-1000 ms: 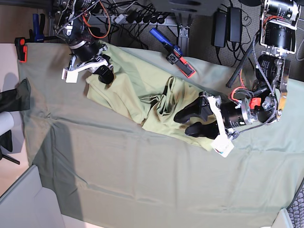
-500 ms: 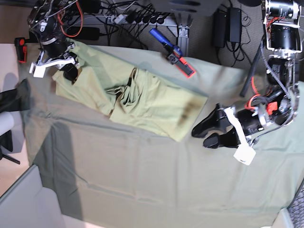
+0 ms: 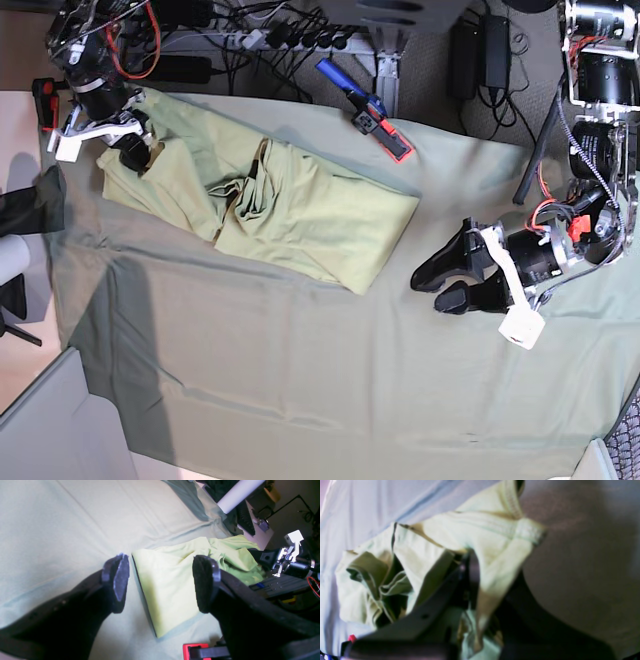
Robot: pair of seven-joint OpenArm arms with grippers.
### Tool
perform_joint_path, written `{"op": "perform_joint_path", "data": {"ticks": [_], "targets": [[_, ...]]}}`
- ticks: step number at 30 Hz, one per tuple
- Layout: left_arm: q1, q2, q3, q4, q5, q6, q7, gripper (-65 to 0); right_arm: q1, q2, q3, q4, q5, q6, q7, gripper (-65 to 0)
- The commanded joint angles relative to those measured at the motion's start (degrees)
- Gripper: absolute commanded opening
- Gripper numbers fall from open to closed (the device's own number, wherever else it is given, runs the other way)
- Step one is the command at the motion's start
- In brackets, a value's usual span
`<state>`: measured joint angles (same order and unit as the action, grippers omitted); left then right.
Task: Fold the T-shirt properly
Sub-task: 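Open left gripper and pull right gripper back along the collar end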
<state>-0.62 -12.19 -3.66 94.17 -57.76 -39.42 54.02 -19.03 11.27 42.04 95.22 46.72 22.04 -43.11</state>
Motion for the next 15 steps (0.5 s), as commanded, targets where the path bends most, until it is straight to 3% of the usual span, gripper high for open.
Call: {"op": "perform_joint_path", "data": {"ticks": [1, 9, 15], "targets": [[-1.0, -0.2, -0.2, 1.1, -1.5, -0.6, -1.0, -22.4, 0.3, 0.3, 0.5, 1.0, 1.3, 0.9, 0.8, -65.0], [-0.9, -0.2, -0.2, 1.1, -0.6, -0.6, -1.0, -22.4, 0.3, -1.9, 0.5, 8.9, 1.3, 0.9, -0.3, -65.0], [-0.9, -0.2, -0.2, 1.1, -0.5, -0.6, -1.0, -22.4, 0.5, -6.0, -0.1, 18.1, 1.8, 0.9, -0.5, -65.0]]}}
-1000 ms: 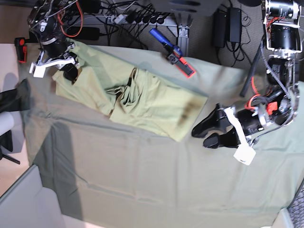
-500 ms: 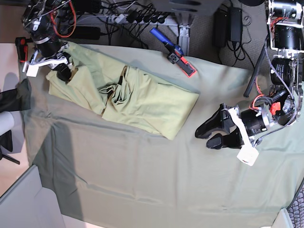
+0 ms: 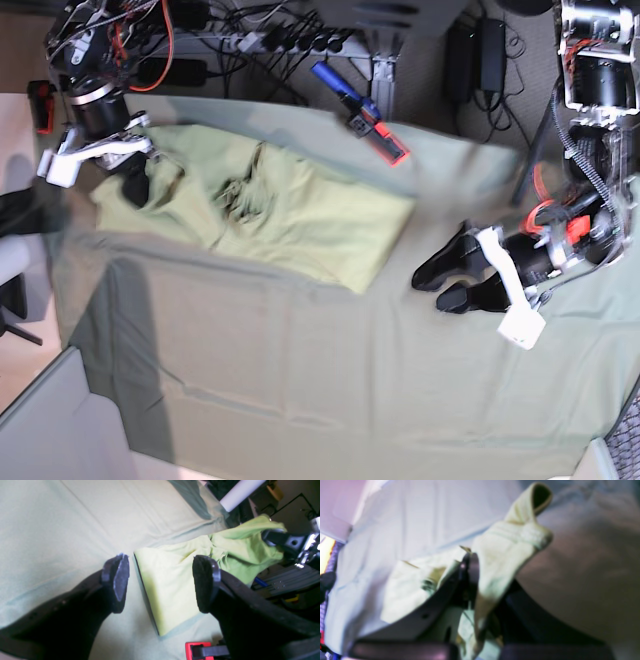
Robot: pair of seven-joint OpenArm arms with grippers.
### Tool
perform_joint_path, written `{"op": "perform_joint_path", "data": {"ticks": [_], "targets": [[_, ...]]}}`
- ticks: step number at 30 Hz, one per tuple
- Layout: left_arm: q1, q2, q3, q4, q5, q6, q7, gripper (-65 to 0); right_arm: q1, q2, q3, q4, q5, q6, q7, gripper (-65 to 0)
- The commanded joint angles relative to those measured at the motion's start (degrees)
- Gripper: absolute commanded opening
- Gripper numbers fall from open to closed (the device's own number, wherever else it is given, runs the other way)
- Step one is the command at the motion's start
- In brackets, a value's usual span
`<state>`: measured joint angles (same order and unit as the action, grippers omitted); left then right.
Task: Fold the T-shirt properly
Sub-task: 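Open left gripper and pull right gripper back along the collar end, then grasp the collar end with right gripper and fold it over the bundle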
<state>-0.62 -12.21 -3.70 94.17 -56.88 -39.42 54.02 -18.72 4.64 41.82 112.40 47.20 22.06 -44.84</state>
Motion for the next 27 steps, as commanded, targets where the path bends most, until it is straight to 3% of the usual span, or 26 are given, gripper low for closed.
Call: {"op": "perform_joint_path", "data": {"ticks": [1, 8, 14, 21, 25, 26, 27], "targets": [[-0.9, -0.2, -0.1, 1.1, -1.4, -0.6, -1.0, -22.4, 0.4, -0.3, -0.4, 1.7, 1.3, 0.9, 1.3, -65.0], [-0.3, -0.2, -0.1, 1.1, -1.4, -0.6, -1.0, -22.4, 4.4, -7.5, -7.7, 3.1, 0.1, 1.0, 1.4, -65.0], [0.3, -0.2, -0.1, 1.1, -1.6, -0.6, -1.0, -22.4, 9.5, -12.8, -17.5, 2.5, -6.9, 1.1, 3.1, -65.0], [0.5, -0.2, -0.1, 1.1, -1.6, -0.6, -1.0, -22.4, 9.8, -13.2, -31.1, -1.4, -16.8, 1.1, 7.0, -65.0], [0.7, -0.2, -0.1, 1.1, -1.6, -0.6, -1.0, -22.4, 9.8, -13.3, -35.6, -3.7, -21.4, 1.1, 7.4, -65.0], [0.7, -0.2, -0.1, 1.1, -1.6, -0.6, -1.0, -22.4, 9.8, -13.3, -36.3, -4.1, -21.7, 1.1, 7.6, -61.8], [0.7, -0.2, -0.1, 1.1, -1.6, -0.6, -1.0, -22.4, 9.8, -13.3, -36.8, -4.5, -21.7, 1.1, 7.8, -51.0]]}}
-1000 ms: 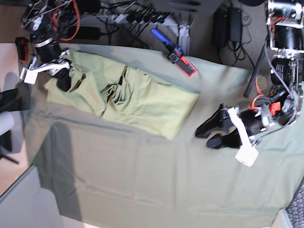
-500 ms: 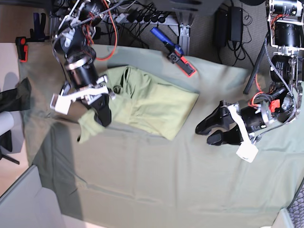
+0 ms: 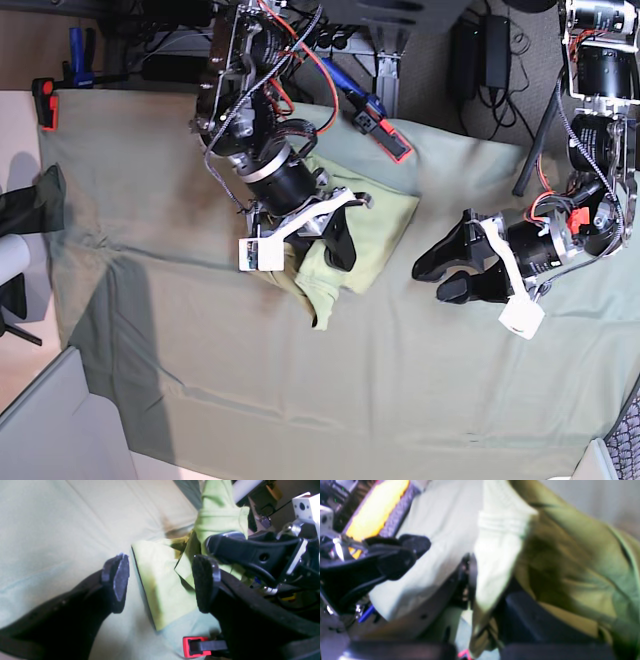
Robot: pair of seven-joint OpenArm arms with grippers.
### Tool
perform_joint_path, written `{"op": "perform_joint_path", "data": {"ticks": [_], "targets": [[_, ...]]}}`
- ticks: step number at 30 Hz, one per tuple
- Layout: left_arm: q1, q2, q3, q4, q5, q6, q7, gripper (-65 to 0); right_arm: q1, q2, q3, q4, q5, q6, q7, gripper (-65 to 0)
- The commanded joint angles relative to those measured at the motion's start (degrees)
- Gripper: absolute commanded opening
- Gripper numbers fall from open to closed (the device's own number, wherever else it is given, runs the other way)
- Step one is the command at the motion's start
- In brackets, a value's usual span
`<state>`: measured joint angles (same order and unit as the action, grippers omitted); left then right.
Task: Fold the T-shirt properly
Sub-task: 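Grasp the collar end with right gripper and fold it over the bundle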
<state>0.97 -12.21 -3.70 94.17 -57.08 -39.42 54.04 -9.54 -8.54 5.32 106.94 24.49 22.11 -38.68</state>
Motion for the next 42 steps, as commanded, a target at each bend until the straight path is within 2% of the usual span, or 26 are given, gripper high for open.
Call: {"op": "perform_joint_path", "data": {"ticks": [1, 2, 3, 4, 11, 14, 20, 27, 30, 35, 37, 39, 41, 42], "targets": [[-0.9, -0.2, -0.1, 1.1, -1.4, -0.6, -1.0, -22.4, 0.6, -0.1, -0.7, 0.5, 1.0, 1.1, 1.6, -40.0], [-0.9, -0.2, -0.1, 1.1, -1.4, -0.6, -1.1, -22.4, 0.6, -0.1, -1.2, 0.3, 1.0, 1.1, 1.6, -30.8], [-0.9, -0.2, -0.1, 1.1, -1.4, -0.6, -1.1, -22.4, 0.6, -0.1, -1.7, 0.2, 1.0, 1.1, 1.6, -24.4], [-0.9, -0.2, -0.1, 1.1, -1.4, -0.6, -1.1, -22.4, 0.6, -0.1, -2.1, 0.1, 1.0, 1.1, 1.6, -21.2], [-1.0, -0.5, -0.1, 1.1, -2.7, -0.6, -1.1, -22.4, 0.6, -0.1, -7.4, 0.1, 3.9, 1.1, 1.3, -21.3], [-1.0, -1.8, -0.3, 1.1, -4.7, -0.6, -1.1, -22.4, 0.6, -0.1, -11.2, 0.1, 4.0, 1.1, 1.3, -21.3], [-1.0, -3.4, -4.4, 1.1, -6.6, -0.6, -1.0, -22.4, 0.6, -0.1, -16.6, 0.2, 4.0, 1.1, 1.4, -21.3], [-1.0, -5.1, -8.3, 1.1, -7.5, -0.6, -0.9, -22.4, 2.1, 0.0, -13.8, 2.1, -0.1, 1.1, 3.5, -21.4], [-0.9, -5.2, -8.3, 1.1, -7.5, -0.6, -0.6, -22.4, 4.9, 0.1, -12.1, 2.4, 3.0, 1.1, 2.1, -21.4], [-0.9, -5.2, -8.3, 1.1, -7.4, -0.6, -0.6, -22.4, 8.0, -0.1, -13.5, 2.4, 7.4, 1.1, 0.2, -21.4], [-1.0, -5.3, -8.3, 1.1, -7.4, -0.6, -0.6, -22.4, 8.3, -0.1, -14.2, 2.4, 6.3, 1.1, 0.3, -21.4], [-0.9, -5.3, -8.3, 1.1, -7.4, -0.6, -0.6, -22.4, 8.7, -0.1, -14.0, 2.5, 2.5, 1.0, 1.4, -21.9], [-0.9, -5.3, -8.3, 1.1, -7.4, -0.6, -0.5, -22.4, 9.5, -0.1, -12.6, 2.7, -1.6, 1.0, 1.7, -26.6], [-0.9, -5.2, -8.3, 1.1, -7.4, -0.6, -0.4, -22.4, 9.8, 0.0, -11.4, 2.8, -2.8, 1.0, 1.7, -32.4]]}}
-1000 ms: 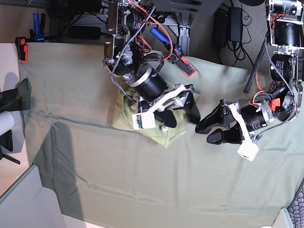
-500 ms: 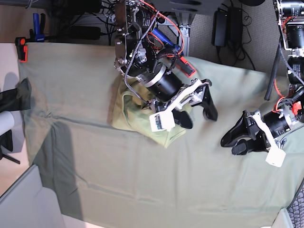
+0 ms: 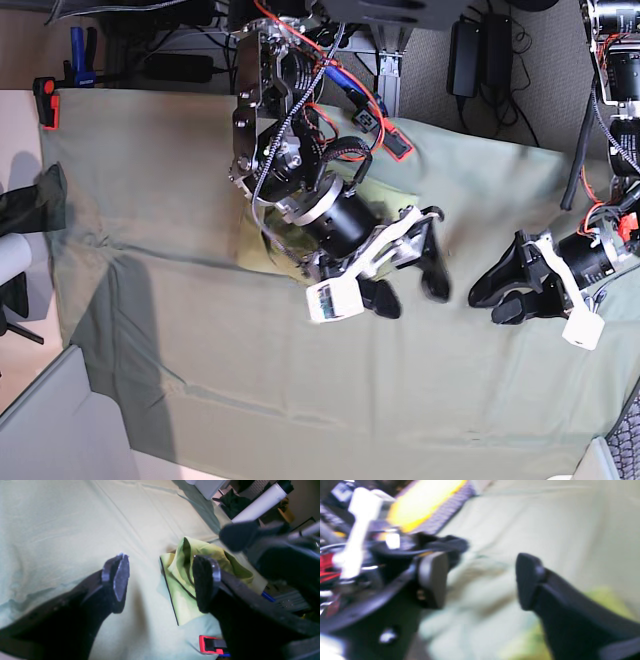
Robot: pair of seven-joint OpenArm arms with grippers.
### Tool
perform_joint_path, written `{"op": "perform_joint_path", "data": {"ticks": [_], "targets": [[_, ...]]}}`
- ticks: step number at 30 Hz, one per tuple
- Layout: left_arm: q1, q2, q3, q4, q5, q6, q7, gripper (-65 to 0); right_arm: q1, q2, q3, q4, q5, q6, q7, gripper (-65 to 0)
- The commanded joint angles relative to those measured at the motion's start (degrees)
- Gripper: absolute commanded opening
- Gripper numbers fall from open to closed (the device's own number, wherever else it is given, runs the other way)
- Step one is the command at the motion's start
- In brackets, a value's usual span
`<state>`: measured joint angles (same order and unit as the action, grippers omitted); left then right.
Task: Fold the T-shirt properly
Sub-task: 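Grasp the collar end with right gripper and fold it over the bundle, then bring left gripper to the bundle's side and grasp its edge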
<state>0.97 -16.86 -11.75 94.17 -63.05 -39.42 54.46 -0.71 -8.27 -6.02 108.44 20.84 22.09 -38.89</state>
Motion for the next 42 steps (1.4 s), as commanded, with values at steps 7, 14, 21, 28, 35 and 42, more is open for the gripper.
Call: {"op": "perform_joint_path", "data": {"ticks": [7, 14, 21, 28, 35, 42], "targets": [[-0.9, -0.6, -0.3, 1.1, -1.4, -0.6, -0.8, -22.5, 1.3, 3.4, 13.6, 1.7, 0.6, 1.0, 1.6, -65.0], [0.0, -3.1, 7.9, 1.1, 1.4, -0.6, 0.9, -64.2, 1.3, 9.7, 23.6, 1.7, 0.6, 1.0, 3.7, -65.0], [-0.1, -3.8, 26.6, 5.2, 11.0, -0.6, 0.8, -65.0, 2.8, 17.2, 25.8, -2.5, -2.2, 1.0, 7.8, -65.0], [1.9, -3.8, 33.2, 14.9, 14.7, -0.6, 0.6, -65.0, 9.5, 19.8, 25.8, -17.9, -2.5, 1.0, 9.2, -65.0], [2.2, -3.8, 39.8, 15.0, 26.5, -0.6, -5.8, -65.0, 14.0, 19.8, 24.0, -27.5, 0.3, 2.0, 9.1, -65.0], [2.2, -3.6, 43.3, 11.9, 42.1, -0.6, -14.1, -65.0, 14.2, 19.8, 18.8, -28.0, 0.6, 2.0, 9.1, -65.0]]}}
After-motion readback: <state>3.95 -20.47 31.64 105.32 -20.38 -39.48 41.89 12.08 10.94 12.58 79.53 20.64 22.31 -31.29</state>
